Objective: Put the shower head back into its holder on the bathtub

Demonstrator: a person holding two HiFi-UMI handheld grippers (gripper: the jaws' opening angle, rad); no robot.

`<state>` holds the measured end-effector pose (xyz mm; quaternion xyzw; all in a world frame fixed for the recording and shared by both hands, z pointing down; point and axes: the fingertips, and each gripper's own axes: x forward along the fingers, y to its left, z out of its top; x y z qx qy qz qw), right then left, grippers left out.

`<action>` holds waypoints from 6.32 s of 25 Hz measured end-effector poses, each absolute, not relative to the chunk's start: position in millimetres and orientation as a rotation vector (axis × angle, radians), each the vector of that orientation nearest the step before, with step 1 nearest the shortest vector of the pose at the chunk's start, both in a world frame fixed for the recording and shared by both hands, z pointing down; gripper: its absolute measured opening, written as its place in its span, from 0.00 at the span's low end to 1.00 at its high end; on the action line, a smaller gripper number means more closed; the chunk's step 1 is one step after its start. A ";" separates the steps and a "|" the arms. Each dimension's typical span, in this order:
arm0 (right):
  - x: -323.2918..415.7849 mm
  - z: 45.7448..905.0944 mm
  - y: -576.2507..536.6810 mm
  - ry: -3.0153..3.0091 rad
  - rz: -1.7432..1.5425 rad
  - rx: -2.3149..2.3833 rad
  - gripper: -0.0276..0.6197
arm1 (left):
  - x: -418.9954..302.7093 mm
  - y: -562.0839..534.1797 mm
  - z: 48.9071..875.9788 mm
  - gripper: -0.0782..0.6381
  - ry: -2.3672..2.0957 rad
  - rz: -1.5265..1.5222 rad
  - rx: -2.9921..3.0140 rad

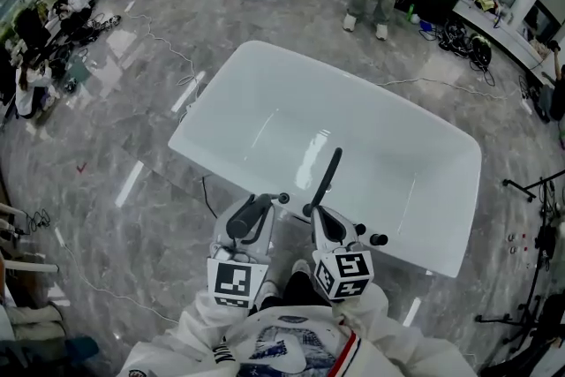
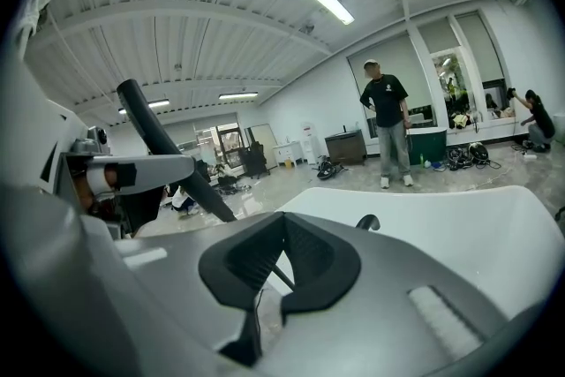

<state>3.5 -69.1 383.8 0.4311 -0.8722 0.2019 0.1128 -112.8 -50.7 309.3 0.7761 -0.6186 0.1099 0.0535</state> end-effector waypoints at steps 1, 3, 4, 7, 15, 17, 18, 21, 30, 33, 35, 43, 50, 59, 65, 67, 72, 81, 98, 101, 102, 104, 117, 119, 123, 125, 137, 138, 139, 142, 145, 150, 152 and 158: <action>4.5 385.1 -72.2 -2.563 0.593 1.256 0.05 | -111.6 -52.9 311.7 0.30 -1.885 0.336 2.349; 6.4 387.2 -78.3 -2.571 0.593 1.240 0.05 | -109.4 -56.6 316.0 0.30 -1.897 0.343 2.333; 7.2 387.7 -81.0 -2.575 0.593 1.232 0.05 | -108.7 -58.3 317.8 0.30 -1.903 0.346 2.325; 10.3 388.9 -87.6 -2.586 0.594 1.212 0.05 | -107.4 -62.9 322.8 0.30 -1.917 0.349 2.301; 14.9 390.1 -101.7 -2.596 0.600 1.192 0.05 | -110.4 -72.1 331.6 0.30 -1.937 0.357 2.260; 13.3 391.8 -103.0 -2.596 0.606 1.197 0.05 | -112.3 -72.6 337.1 0.30 -1.929 0.363 2.255; 12.2 392.8 -103.2 -2.596 0.607 1.198 0.05 | -113.2 -72.6 340.1 0.30 -1.925 0.367 2.254; 10.7 393.8 -105.6 -2.593 0.609 1.205 0.05 | -113.4 -74.6 346.0 0.30 -1.913 0.379 2.256; -2.7 397.8 -113.8 -2.541 0.611 1.298 0.05 | -122.4 -87.4 363.9 0.30 -1.801 0.398 2.320; -6.9 399.7 -115.3 -2.512 0.612 1.342 0.05 | -127.2 -93.5 369.7 0.30 -1.756 0.405 2.348; -9.1 401.3 -116.0 -2.496 0.610 1.365 0.05 | -128.6 -97.3 374.6 0.30 -1.724 0.411 2.364; -11.2 416.2 -111.4 -2.452 0.608 1.426 0.05 | -122.1 -100.8 400.6 0.30 -1.624 0.420 2.403; -14.7 429.9 -108.5 -2.433 0.630 1.437 0.05 | -122.5 -106.6 416.2 0.30 -1.600 0.427 2.395; -29.3 449.0 -99.7 -2.442 0.655 1.383 0.05 | -122.1 -110.7 447.2 0.30 -1.586 0.458 2.361; -34.8 470.5 -89.9 -2.431 0.699 1.363 0.05 | -119.5 -114.2 469.7 0.30 -1.576 0.463 2.340; -31.8 476.9 -87.3 -2.422 0.706 1.362 0.05 | -117.1 -115.1 476.9 0.30 -1.578 0.461 2.337; -18.5 493.0 -76.3 -2.384 0.739 1.380 0.05 | -111.7 -113.4 490.7 0.30 -1.578 0.457 2.321; -3.1 518.5 -66.5 -2.337 0.764 1.404 0.05 | -114.3 -110.8 509.7 0.30 -1.601 0.454 2.312; 4.2 566.2 -49.6 -2.294 0.815 1.355 0.05 | -109.1 -114.7 539.2 0.30 -1.583 0.478 2.295; 11.1 576.2 -50.7 -2.280 0.829 1.362 0.05 | -106.1 -118.5 544.3 0.30 -1.588 0.483 2.296; 13.2 578.4 -51.3 -2.276 0.832 1.367 0.05 | -105.4 -119.7 545.8 0.30 -1.587 0.488 2.298; 15.9 582.1 -52.0 -2.269 0.836 1.373 0.05 | -105.1 -121.7 548.4 0.30 -1.586 0.489 2.303; 31.5 608.1 -43.9 -2.218 0.855 1.383 0.05 | -105.5 -124.4 577.7 0.30 -1.576 0.513 2.289; 32.5 612.3 -40.9 -2.207 0.868 1.378 0.05 | -104.8 -124.6 580.8 0.30 -1.570 0.516 2.286; 28.3 616.1 -41.8 -2.211 0.864 1.362 0.05 | -107.6 -125.5 590.1 0.30 -1.563 0.524 2.277; 26.7 620.2 -39.5 -2.204 0.872 1.353 0.05 | -109.6 -125.5 595.7 0.30 -1.562 0.527 2.269; 31.1 632.6 -39.4 -2.171 0.889 1.365 0.05 | -104.8 -127.3 624.8 0.30 -1.518 0.574 2.270; 31.8 633.6 -39.0 -2.167 0.893 1.366 0.05 | -104.1 -127.0 627.2 0.30 -1.517 0.576 2.271; 32.5 633.9 -38.7 -2.165 0.895 1.369 0.05 | -103.2 -126.7 629.5 0.30 -1.514 0.577 2.269; 33.6 634.3 -37.3 -2.161 0.896 1.371 0.05 | -101.2 -127.3 635.3 0.30 -1.501 0.582 2.255; 33.2 636.8 -34.8 -2.154 0.902 1.366 0.05 | -102.3 -127.6 644.9 0.30 -1.504 0.596 2.259; 36.1 644.2 -30.3 -2.136 0.922 1.364 0.05 | -102.0 -127.5 658.4 0.30 -1.500 0.607 2.247; 36.9 646.6 -29.3 -2.131 0.925 1.364 0.05 | -101.9 -127.1 662.7 0.30 -1.494 0.614 2.245; 38.4 651.5 -28.6 -2.122 0.930 1.359 0.05 | -101.1 -128.3 675.6 0.30 -1.481 0.632 2.230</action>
